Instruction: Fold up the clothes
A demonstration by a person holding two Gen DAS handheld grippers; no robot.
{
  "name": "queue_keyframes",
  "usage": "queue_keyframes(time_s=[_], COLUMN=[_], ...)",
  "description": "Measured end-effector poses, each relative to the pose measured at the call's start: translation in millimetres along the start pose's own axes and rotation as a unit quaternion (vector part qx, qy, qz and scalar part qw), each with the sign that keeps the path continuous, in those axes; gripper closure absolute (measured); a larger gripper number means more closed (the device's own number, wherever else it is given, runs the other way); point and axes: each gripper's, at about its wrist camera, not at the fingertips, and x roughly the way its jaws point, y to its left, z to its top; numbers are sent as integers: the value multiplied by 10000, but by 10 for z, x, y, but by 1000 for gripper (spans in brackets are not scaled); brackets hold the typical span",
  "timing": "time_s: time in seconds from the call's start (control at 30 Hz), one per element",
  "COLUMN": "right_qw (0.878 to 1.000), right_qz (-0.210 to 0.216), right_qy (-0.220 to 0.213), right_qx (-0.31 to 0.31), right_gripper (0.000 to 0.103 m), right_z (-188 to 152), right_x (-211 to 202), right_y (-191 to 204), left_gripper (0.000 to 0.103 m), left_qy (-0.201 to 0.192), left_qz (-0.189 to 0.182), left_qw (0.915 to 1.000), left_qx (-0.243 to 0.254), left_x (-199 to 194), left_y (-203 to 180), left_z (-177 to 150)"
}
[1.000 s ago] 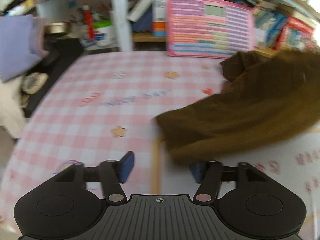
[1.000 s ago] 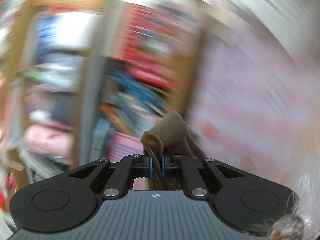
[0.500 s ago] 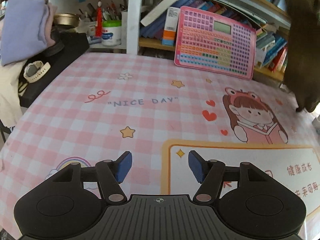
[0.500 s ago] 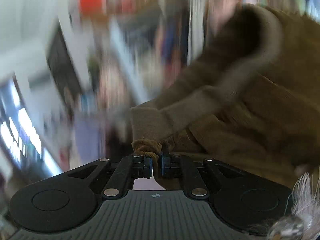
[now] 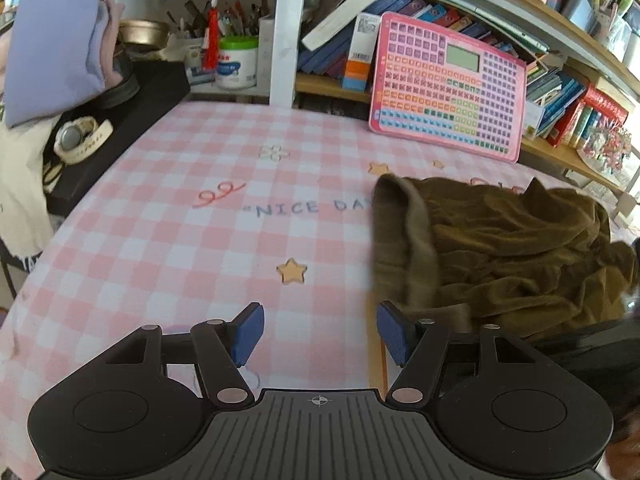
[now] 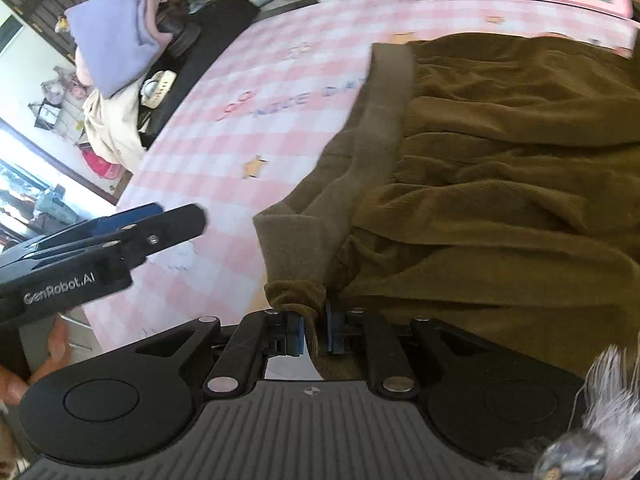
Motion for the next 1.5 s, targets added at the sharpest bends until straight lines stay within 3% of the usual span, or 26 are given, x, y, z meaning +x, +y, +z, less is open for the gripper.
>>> queue_keyframes(time_s=[0.07,0.13,0.23,0.4,0.5,0.57,0.7,0.83,0.87,0.93,1.0,1.03,1.2,1.27,1.3,1.4,1.5], right_qw=[9999,9997,9992,9896,9687,9473,9090,8885,8854,8813,8796,8789,8737,8712,8701,8719,8761], right_qz=[61,131,209,-296,-1012,-1607,-2599,-2916,-2929,-2940,-2933,-2929,-2955,-2979,-2986,-2979,-2966], right_qy=[-72,-175,-347,-973,-1470,-1790,-2096,-2149,-2176,-2198,-2195,-2195,-2270,-2333,-2360,-2325,-2254], right_qx=[-35,-66,-38,1022,1724,2114,2495,2815,2879,2975,3035,3060,3126,3129,3131,3114,3061], right_gripper=[79,52,49,49,50,50,51,52,52,52,52,52,52,52,52,52,52], right_z=[-6,-35,-79,-207,-380,-514,-749,-903,-939,-975,-997,-1004,-996,-994,-998,-997,-991], right_x=[-32,-126,-282,-714,-963,-1125,-1343,-1445,-1470,-1495,-1509,-1514,-1566,-1603,-1621,-1608,-1575], right_y=[53,73,68,-406,-714,-894,-1139,-1255,-1269,-1283,-1284,-1286,-1306,-1306,-1310,-1328,-1322], left_gripper=[39,39,39,40,43,52,59,60,64,77,97,101,101,101,101,101,97], left_qy=[-99,-180,-249,-374,-375,-320,-49,193,249,359,311,273,-185,-543,-505,230,286], left_qz=[-61,-115,-130,-381,-505,-621,-889,-1011,-1016,-1005,-1104,-1162,-1873,-1699,-1512,-931,-835], left_qw=[9999,9997,9994,9983,9976,9971,9956,9936,9935,9935,9929,9924,9815,9828,9858,9920,9927], left_qx=[73,134,196,236,282,292,305,470,460,392,322,287,-364,-475,-523,-826,-817], left_x=[-4,18,120,329,526,671,984,1215,1259,1340,1319,1300,777,685,758,1264,1417], left_y=[-2,1,-9,-90,-187,-258,-400,-548,-560,-566,-543,-529,-369,-189,-98,173,234], left_z=[50,96,187,349,455,515,589,591,596,611,631,642,813,867,877,778,686])
